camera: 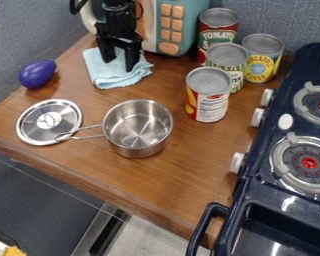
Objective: Wipe the table with a blue cloth and then put it back
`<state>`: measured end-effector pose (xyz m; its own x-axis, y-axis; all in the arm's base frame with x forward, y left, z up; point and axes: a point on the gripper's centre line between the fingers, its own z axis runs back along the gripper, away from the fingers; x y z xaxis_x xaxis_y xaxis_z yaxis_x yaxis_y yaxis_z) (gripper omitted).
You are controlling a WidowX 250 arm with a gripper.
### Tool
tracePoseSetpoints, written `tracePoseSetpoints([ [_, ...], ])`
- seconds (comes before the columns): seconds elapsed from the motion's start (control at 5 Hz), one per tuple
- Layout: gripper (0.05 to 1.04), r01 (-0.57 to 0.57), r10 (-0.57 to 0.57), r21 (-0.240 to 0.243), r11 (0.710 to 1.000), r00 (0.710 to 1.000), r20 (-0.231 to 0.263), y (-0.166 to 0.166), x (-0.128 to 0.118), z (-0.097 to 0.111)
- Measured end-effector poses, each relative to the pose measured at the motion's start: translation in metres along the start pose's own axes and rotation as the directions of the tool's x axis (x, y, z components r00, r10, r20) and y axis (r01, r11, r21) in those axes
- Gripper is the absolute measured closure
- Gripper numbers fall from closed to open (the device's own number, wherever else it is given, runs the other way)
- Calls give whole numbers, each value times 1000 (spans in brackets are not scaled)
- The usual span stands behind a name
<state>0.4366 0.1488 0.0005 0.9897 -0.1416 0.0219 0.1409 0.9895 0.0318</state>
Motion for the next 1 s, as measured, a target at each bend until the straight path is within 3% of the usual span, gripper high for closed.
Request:
tracePoseSetpoints([
  [0.2,86,-35,36,14,999,999,-13,-6,-11,0],
  [0.6,85,-93,92,-9,996,992,-84,-23,-42,1],
  [1.0,86,-136,133,-22,990,986,-105,-37,-64,3],
])
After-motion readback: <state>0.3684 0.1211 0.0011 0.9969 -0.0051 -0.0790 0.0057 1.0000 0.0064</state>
